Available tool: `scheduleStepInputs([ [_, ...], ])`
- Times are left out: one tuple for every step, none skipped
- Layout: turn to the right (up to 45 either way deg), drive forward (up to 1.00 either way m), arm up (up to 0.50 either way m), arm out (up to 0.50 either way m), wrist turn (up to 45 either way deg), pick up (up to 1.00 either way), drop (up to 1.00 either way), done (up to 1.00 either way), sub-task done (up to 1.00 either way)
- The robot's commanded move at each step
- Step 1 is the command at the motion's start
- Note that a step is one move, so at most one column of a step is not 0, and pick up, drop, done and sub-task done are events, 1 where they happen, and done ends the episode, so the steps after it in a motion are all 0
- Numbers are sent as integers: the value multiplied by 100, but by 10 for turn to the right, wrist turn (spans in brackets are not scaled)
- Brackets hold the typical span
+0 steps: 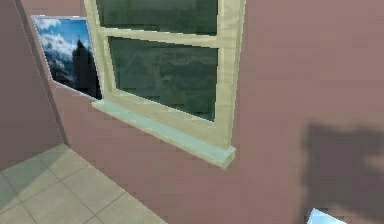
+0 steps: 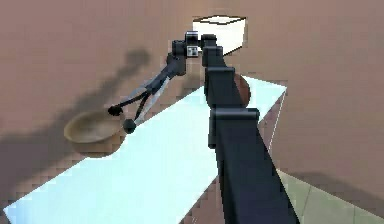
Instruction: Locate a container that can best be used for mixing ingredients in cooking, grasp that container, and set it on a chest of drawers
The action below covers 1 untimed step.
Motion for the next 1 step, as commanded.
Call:
scheduleStepInputs([
  [0,0,0,0,450,0,0,0,0],
])
